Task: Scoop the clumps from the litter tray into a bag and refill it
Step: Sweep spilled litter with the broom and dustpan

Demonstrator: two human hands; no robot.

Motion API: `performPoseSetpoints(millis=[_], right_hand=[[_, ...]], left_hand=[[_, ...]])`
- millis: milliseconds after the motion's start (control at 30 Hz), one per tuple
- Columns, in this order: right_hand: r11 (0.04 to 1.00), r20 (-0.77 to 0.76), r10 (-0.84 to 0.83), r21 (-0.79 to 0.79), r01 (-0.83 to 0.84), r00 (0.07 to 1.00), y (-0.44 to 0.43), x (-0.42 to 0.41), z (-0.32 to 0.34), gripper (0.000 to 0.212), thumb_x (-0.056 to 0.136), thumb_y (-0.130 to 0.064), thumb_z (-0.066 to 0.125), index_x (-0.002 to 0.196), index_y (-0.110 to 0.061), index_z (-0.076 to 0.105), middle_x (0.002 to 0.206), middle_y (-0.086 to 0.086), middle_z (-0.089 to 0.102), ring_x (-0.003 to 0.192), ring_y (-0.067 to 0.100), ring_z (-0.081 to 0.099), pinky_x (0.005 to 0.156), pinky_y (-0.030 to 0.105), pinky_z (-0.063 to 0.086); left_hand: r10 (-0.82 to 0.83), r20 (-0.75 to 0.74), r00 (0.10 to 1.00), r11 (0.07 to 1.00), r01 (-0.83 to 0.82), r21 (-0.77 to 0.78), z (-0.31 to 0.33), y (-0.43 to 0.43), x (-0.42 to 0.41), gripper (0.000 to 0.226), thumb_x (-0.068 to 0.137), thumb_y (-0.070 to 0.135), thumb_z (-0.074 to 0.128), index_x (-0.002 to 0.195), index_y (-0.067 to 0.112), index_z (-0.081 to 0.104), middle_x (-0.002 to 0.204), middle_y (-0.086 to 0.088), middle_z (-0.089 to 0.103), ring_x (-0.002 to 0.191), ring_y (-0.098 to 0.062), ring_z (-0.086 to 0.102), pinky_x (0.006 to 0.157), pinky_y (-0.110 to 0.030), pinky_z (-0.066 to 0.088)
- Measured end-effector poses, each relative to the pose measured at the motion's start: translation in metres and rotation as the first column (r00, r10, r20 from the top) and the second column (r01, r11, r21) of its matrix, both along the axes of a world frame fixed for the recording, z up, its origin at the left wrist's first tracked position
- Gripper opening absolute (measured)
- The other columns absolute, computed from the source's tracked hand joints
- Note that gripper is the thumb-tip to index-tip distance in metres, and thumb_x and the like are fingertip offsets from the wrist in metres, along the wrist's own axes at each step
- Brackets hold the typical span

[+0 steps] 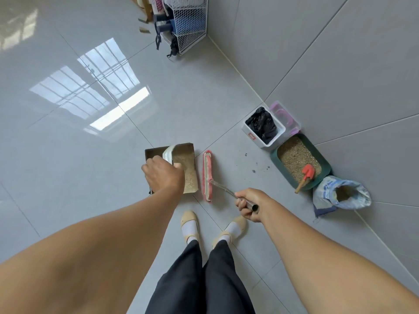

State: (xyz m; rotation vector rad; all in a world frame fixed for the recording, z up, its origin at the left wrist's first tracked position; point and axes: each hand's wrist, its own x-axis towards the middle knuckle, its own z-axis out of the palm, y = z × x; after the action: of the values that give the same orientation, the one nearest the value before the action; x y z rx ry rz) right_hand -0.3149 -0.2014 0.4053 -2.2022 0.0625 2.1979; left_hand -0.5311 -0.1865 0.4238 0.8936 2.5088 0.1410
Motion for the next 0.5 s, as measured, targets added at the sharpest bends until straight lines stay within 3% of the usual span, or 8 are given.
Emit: performPoseSetpoints(millis=[267,500], right_hand=[[0.971,0.304,0.16,0.123,-0.205,0.939,0.019,0.011,0.004,0.014,0.09,-0.002,0.051,0.079,-0.009,0.056,0.061,0.007,0.052,0.033,0.01,0.042,0.037,0.014,0.028],[0.92,0.39,0.25,0.189,-0.343,0.886,0.048,0.054,0.015,0.007,0.089,-0.005,0.054,0.09,-0.005,0.061,0.059,0.008,0.055,0.03,0.009,0.043,0.037,0.016,0.029]], left_hand=[[-0.054,0.004,0.999,0.998,0.053,0.024,-0.017,0.011,0.004,0.032,0.086,0.026,0.054,0.102,-0.002,0.056,0.107,-0.017,0.056,0.109,-0.034,0.044,0.093,-0.041,0.038],[-0.127,0.029,0.992,0.992,0.127,-0.007,-0.025,0.034,0.026,0.034,0.088,0.029,0.051,0.104,0.0,0.056,0.11,-0.017,0.057,0.11,-0.034,0.046,0.095,-0.041,0.039]])
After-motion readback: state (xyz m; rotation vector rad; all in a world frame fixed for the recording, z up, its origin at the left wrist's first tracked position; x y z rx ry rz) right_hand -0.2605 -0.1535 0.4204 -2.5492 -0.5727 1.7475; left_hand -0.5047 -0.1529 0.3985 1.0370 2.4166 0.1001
